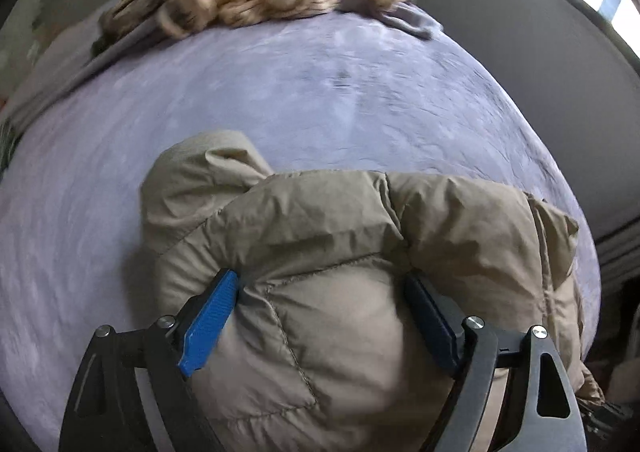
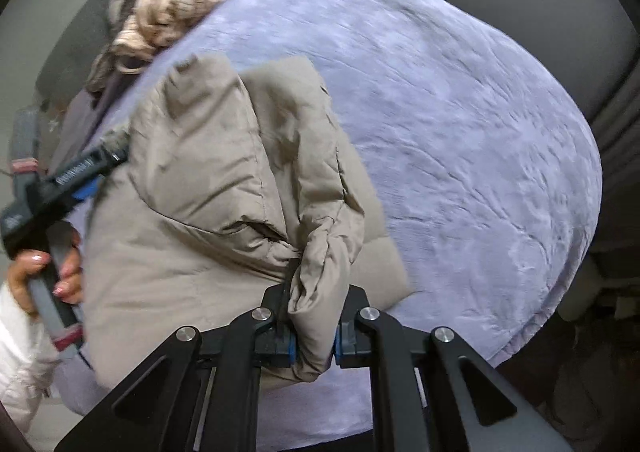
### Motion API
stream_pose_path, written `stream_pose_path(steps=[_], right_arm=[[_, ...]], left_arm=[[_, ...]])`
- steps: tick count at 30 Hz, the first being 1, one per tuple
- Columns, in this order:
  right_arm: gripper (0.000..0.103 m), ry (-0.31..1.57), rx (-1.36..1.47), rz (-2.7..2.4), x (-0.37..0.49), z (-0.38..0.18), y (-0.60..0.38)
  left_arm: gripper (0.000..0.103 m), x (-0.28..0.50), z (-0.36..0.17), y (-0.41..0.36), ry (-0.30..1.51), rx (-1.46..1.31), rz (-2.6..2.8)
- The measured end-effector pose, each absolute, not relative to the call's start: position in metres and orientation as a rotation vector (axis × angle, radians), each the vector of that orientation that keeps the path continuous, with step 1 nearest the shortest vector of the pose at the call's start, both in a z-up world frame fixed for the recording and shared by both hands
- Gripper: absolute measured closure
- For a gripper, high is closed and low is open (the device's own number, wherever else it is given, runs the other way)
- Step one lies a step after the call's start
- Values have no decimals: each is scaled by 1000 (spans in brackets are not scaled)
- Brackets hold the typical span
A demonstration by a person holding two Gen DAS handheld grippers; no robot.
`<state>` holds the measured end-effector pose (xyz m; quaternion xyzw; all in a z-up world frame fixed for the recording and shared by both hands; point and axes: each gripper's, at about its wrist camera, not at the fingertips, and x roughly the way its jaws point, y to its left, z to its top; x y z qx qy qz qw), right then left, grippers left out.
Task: Fold large clothes
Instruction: 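Hold the rolled coat bundle with the left tool and press it down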
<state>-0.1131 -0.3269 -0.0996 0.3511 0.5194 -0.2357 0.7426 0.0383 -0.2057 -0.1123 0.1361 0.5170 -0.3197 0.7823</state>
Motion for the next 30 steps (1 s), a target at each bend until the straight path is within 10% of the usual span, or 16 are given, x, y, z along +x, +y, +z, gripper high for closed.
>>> stream_pose_path(steps=[7,17,30], right_arm=[[86,1210,831,-466,-119,-138,-355],[76,1070,695,-362,-100,-48,-383],[69,1297,760,-197,-78,-117,-362]], left_arm=[[18,29,-111,-227,1097,353,-684],[18,35,-118,-220,1113,340,-648],[16,23,-118,-219,1084,384,-625]])
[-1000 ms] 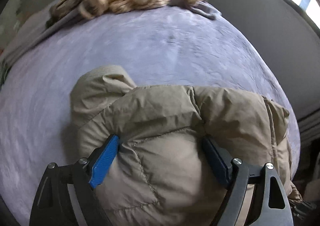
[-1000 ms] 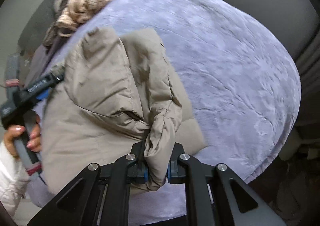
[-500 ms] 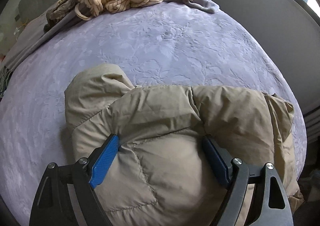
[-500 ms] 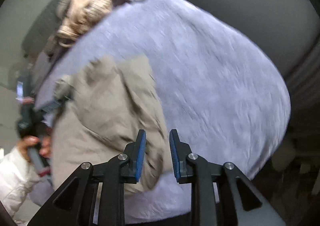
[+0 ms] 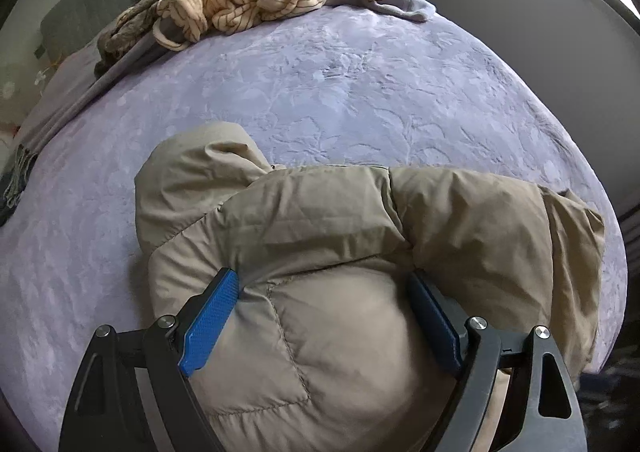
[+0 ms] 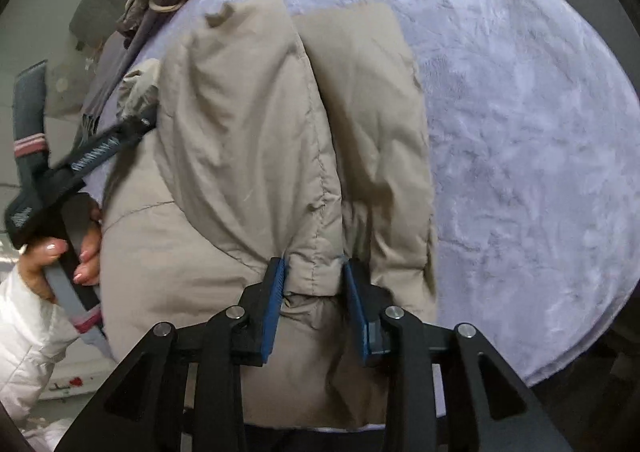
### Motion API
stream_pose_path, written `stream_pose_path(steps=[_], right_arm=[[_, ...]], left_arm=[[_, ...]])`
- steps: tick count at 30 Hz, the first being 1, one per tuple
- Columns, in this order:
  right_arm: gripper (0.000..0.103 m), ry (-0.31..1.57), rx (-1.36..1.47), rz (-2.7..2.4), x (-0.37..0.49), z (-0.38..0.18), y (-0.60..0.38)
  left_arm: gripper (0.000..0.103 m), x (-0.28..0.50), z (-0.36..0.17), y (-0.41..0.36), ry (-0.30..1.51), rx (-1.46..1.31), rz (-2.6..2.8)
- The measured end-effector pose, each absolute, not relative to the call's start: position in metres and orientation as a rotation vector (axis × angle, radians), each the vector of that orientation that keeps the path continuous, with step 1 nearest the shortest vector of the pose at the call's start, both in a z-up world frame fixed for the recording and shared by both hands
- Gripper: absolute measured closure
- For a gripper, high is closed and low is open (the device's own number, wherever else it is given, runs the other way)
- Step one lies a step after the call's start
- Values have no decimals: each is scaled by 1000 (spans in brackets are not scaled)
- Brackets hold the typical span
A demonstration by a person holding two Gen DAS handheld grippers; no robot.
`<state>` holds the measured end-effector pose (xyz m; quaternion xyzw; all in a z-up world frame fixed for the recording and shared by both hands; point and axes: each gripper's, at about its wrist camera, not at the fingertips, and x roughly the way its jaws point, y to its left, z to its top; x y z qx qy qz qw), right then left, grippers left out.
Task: Fold large clothes
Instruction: 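Hold the rolled coat bundle with the left tool and press it down, then open both tools and release the folded coat bundle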
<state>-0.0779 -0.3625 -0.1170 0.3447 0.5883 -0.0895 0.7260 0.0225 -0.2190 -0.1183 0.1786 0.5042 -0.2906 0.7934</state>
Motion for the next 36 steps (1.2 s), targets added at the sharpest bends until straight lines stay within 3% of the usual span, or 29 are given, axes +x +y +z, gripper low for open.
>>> stream_pose_path(steps=[4,8,13,16,22,36], right_arm=[[65,1137,734,-193,-68,-71,-383],[65,1079,719,-165,-24,-62,-395],[66,1263,734,-244,16,-139,-407],[66,1267,754,-228,16,-159,-406],[65,1279,756,-213,11,-154,-408],[46,1304,642,-164,-42,-94,-392]], left_arm=[[16,27,-119,-215,1098,363,-622],[16,27,-121,-215,1093,367,-618],[15,31,-125,-215,1100,367,-598],[15,34,-124,-216,1116,370,-589],[15,20,-100,-191,1160,322,-606],[15,-31,-87,-104,1328,136,-474]])
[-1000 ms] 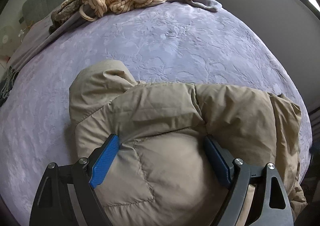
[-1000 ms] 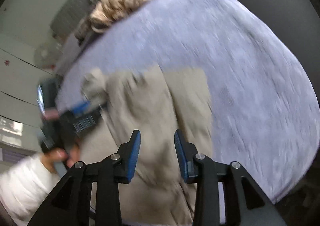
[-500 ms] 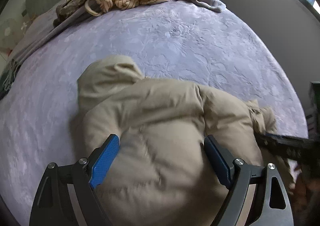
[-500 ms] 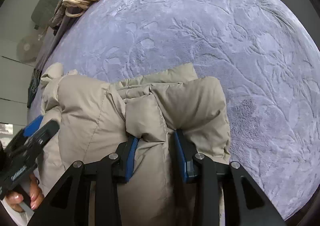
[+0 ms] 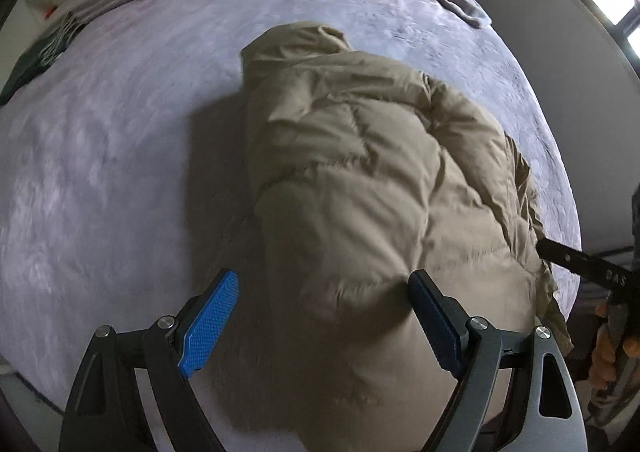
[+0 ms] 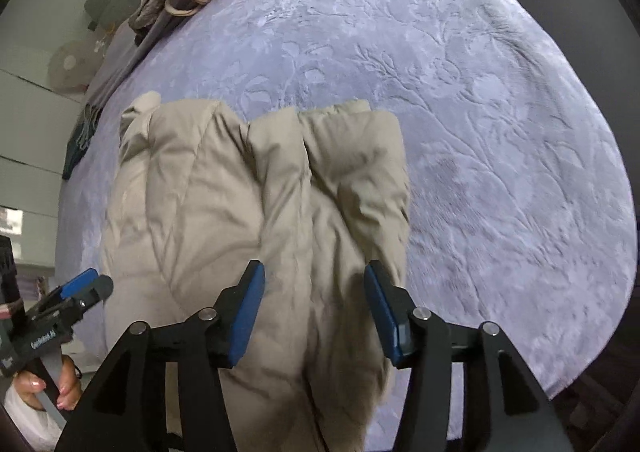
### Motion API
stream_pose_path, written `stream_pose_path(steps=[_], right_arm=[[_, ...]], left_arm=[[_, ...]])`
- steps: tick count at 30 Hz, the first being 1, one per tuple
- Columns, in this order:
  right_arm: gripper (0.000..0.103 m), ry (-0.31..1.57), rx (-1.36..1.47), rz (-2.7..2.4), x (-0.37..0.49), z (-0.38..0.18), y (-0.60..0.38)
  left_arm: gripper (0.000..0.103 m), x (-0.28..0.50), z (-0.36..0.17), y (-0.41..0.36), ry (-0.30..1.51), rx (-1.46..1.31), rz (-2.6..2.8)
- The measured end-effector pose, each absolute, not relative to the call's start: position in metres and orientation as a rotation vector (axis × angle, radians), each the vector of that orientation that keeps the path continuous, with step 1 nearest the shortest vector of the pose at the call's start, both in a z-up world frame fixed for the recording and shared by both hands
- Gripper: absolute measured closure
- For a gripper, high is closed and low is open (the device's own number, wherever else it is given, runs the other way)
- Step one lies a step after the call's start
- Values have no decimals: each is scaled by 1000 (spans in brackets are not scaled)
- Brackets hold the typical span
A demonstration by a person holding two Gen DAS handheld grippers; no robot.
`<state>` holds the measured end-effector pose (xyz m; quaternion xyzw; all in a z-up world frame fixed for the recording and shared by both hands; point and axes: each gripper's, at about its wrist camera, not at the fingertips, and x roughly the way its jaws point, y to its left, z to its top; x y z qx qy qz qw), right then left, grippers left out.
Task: Fold large clothes
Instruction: 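Open both tools and release the folded coat bundle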
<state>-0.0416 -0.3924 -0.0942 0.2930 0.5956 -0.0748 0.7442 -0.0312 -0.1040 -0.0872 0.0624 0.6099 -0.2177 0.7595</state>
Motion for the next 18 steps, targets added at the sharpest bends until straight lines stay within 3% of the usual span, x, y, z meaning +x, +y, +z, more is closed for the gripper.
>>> stream_pose_path(steps=[2,9,13,18], right_arm=[[42,1307,641,-171,-48,-89,-391],[40,1293,644,-241,-59,-79,-386],[26,1272,631,-261,-63,-70,-376],[23,1244,625,-294,-71,-57,-366]], left_arm=[[0,-36,-87,-100,1333,141,-471],[0,-40,-85,-86,1327,159,-507],[0,-43,-86,-83,1324,152,-513],[0,-45,-86,-74,1318,174,-545]])
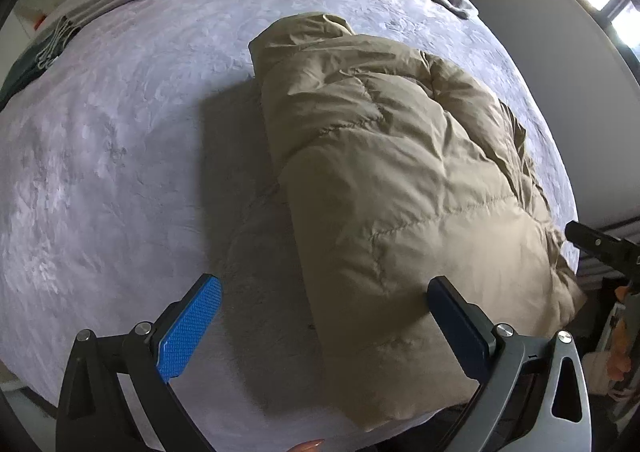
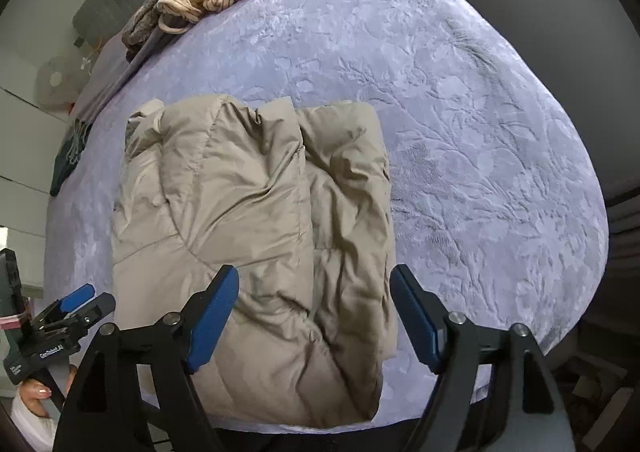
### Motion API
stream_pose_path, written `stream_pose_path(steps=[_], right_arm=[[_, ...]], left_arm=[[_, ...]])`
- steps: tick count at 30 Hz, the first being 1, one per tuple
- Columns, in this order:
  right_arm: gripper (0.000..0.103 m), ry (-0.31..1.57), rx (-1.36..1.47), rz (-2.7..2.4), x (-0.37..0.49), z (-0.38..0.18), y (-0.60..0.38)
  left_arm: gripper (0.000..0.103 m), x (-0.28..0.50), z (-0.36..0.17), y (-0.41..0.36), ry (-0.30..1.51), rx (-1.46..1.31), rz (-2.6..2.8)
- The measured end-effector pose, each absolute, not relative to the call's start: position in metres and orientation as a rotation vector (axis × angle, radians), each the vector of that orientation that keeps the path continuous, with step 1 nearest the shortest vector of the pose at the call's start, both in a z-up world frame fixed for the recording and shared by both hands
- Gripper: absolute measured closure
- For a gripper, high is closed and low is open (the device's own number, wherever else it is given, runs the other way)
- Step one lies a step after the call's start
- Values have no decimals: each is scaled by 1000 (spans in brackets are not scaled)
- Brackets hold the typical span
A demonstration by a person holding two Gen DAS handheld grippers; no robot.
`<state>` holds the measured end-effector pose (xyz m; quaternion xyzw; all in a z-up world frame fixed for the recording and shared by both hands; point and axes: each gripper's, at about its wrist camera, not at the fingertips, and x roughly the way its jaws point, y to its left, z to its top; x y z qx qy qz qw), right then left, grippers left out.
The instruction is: Fold large clothes
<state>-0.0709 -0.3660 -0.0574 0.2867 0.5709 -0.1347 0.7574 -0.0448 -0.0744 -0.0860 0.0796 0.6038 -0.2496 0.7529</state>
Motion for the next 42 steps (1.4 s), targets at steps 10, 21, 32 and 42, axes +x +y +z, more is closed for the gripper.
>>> stream_pose_path(steps=[10,21,32,42], right_arm=[[19,1202,657,-356,-87,-51,-360],[2,1271,687,-277,-63,-65,-395],[0,1332,867,-84,-30,-133,-443],[0,1185,1353,204,-14,-196,-459]], left_arm=[[0,-41,-83,-61,1307,176,-578],[0,-12,-91,-65,1372,17,-547],[0,22,-119,-85,1457,-161,-655],[0,50,-187,-81,1650,-499,-751]])
